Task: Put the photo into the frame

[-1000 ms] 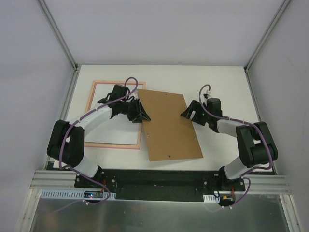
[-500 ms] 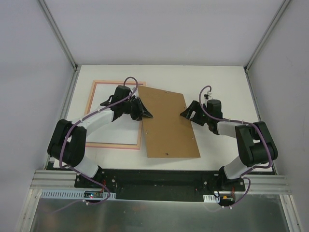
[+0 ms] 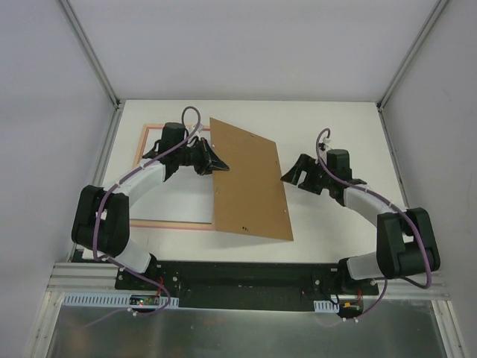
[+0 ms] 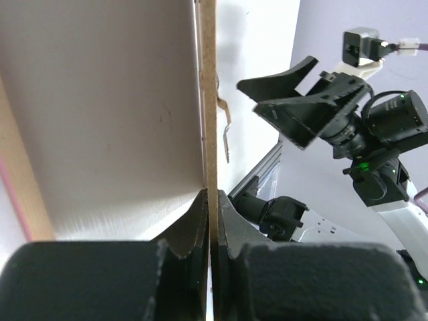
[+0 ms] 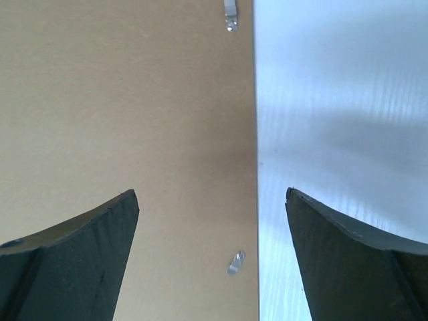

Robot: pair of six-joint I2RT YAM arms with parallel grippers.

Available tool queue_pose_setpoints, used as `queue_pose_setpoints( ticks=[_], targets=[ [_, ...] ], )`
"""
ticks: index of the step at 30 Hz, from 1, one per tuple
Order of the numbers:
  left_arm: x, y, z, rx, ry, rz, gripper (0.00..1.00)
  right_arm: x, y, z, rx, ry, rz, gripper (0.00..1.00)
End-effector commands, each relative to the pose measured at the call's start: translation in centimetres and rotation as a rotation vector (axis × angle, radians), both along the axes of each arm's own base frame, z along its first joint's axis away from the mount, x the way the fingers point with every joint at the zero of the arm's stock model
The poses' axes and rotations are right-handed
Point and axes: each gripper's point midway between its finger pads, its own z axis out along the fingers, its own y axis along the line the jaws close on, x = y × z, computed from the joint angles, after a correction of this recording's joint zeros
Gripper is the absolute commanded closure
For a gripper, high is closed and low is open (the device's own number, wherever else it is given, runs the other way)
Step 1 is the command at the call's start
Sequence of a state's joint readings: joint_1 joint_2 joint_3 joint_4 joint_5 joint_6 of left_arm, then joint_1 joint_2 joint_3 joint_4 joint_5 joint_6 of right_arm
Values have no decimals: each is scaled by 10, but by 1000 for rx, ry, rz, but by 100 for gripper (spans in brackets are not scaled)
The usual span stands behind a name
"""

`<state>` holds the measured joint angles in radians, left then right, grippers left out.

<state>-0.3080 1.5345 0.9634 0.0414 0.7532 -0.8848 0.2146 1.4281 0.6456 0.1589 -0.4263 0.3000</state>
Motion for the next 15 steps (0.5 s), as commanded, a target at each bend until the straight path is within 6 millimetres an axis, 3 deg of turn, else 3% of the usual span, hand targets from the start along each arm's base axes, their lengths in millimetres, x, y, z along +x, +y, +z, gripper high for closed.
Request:
queue_pose_setpoints(
  ticks=[1,5,15],
  targets=[
    [5,7,56,-123,-166,-98,100,11,1,63,43,-137,91,6],
    [2,18,73,-185,-190,-119,100,14,2,82,130,-154,155,5],
    [-9,33,104,-294,-249,-157,100,22,18,89,269,-134,245,4]
  ],
)
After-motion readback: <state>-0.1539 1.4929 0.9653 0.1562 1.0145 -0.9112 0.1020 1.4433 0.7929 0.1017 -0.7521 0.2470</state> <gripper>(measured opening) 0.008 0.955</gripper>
